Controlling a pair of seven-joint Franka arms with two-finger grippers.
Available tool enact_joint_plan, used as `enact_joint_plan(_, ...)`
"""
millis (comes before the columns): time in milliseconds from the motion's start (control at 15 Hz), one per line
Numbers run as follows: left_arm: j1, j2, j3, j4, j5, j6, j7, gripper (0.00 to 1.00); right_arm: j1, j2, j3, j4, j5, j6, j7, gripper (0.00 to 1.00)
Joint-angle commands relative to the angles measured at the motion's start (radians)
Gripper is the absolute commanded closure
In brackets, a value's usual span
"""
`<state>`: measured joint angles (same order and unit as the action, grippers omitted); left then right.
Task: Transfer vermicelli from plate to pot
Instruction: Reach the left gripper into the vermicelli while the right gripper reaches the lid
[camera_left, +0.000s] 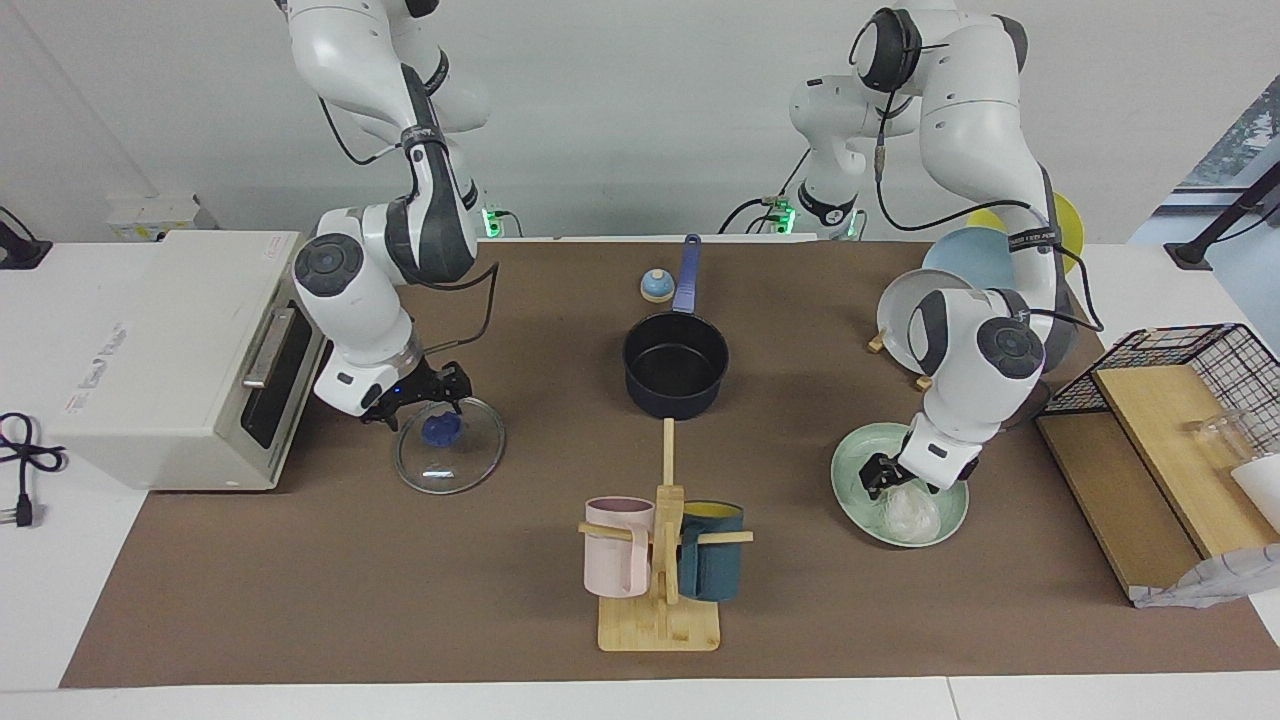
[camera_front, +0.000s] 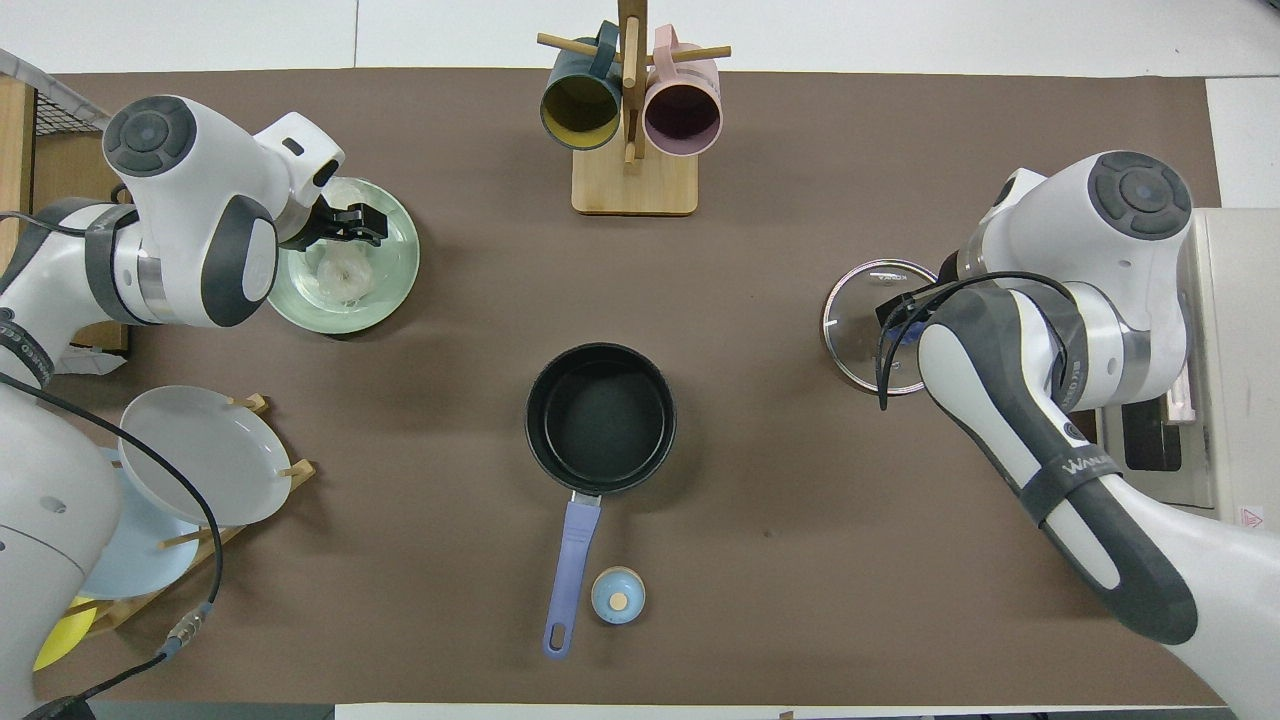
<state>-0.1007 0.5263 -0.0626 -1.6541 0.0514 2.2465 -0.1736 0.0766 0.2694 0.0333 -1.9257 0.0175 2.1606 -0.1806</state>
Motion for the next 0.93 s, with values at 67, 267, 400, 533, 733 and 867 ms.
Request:
enact_joint_plan(67, -0.011, -0.014, 0.009, -0.015, 0.036, 0.013, -0.017, 0.72, 0.005, 0.042, 0.004, -0.004, 0.015, 0.041, -0.023, 0.00)
enact_joint_plan(267, -0.016, -0.015, 0.009, -0.006, 0.053, 0.001, -0.015, 1.00, 0.014, 0.057, 0.004, -0.004, 0.016, 0.067, -0.005, 0.00)
enact_joint_plan(400, -0.017, -0.035, 0.007, 0.011, 0.050, -0.042, -0.015, 1.00, 0.034, 0.059, 0.004, -0.006, 0.012, 0.070, -0.007, 0.00)
enact_joint_plan(533, -0.019, -0.089, -0.002, 0.059, 0.032, -0.163, -0.017, 1.00, 0.037, 0.059, 0.002, -0.006, -0.002, 0.059, -0.017, 0.00)
enact_joint_plan(733, -0.024, -0.210, -0.002, 0.097, -0.106, -0.353, -0.040, 1.00, 0.034, 0.057, 0.002, -0.006, -0.005, 0.051, -0.039, 0.00)
enact_joint_plan(867, -0.069, -0.297, -0.005, 0.106, -0.119, -0.470, -0.131, 1.00, 0.035, 0.057, 0.002, -0.006, -0.007, 0.053, -0.040, 0.02)
